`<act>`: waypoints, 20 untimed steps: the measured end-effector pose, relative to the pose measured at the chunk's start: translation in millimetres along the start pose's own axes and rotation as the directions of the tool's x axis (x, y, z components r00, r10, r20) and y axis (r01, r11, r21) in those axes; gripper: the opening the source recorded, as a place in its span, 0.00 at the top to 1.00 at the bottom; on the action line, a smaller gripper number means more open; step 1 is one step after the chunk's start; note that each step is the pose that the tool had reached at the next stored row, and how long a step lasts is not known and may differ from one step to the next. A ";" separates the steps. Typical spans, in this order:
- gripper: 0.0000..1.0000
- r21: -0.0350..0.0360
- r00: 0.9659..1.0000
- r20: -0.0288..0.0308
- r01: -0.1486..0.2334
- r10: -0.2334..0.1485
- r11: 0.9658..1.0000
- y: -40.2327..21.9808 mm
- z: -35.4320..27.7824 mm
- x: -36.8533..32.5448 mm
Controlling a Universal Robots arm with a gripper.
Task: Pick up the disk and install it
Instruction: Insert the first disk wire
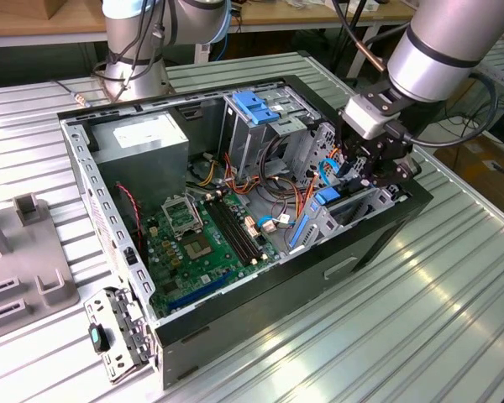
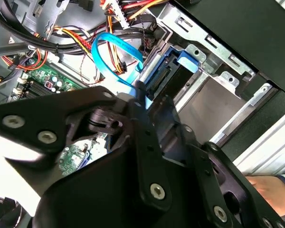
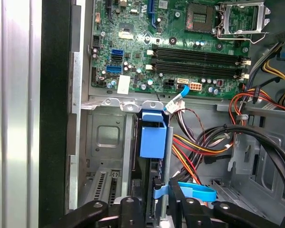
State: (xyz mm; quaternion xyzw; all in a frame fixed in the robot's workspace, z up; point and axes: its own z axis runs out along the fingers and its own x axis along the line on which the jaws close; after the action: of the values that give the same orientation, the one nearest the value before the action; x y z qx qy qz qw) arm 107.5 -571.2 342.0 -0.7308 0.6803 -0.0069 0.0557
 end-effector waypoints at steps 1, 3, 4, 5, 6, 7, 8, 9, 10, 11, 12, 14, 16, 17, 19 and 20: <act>0.64 0.000 1.000 0.000 0.000 0.000 1.000 0.0 0.0 0.0; 0.64 0.000 1.000 0.000 0.000 0.000 1.000 -0.2 -2.2 -0.2; 0.64 0.000 1.000 0.000 0.000 0.000 1.000 -0.4 -4.2 -0.3; 0.64 0.000 1.000 0.000 0.000 0.000 1.000 -0.5 -5.6 -0.4; 0.64 0.000 1.000 0.000 0.000 0.000 1.000 -0.7 -7.2 -0.5; 0.64 0.000 1.000 0.000 0.000 0.000 1.000 -0.9 -9.5 -0.7; 0.64 0.000 1.000 0.000 0.000 0.000 1.000 -1.0 -10.6 -0.7; 0.64 0.000 1.000 0.000 0.000 0.000 1.000 -1.1 -11.9 -0.8; 0.64 0.000 1.000 0.000 0.000 0.000 1.000 -1.3 -13.8 -0.9; 0.64 0.000 1.000 0.000 0.000 0.000 1.000 -1.4 -15.8 -1.1; 0.64 0.000 1.000 0.000 0.000 0.000 1.000 -1.6 -17.0 -1.1; 0.64 0.000 1.000 0.000 0.000 0.000 1.000 -1.7 -18.4 -1.2; 0.64 0.000 1.000 0.000 0.000 0.000 1.000 -1.8 -18.7 -1.3; 0.64 0.000 1.000 0.000 0.000 0.000 1.000 -2.9 -18.7 -1.2; 0.64 0.000 1.000 0.000 0.000 0.000 1.000 -6.2 -18.3 -0.9; 0.64 -0.001 1.000 0.000 0.000 0.000 1.000 -7.4 -18.1 -0.8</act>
State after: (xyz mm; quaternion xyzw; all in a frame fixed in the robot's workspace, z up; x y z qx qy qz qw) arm 113.2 -571.1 360.8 -0.7308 0.6803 -0.0068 0.0553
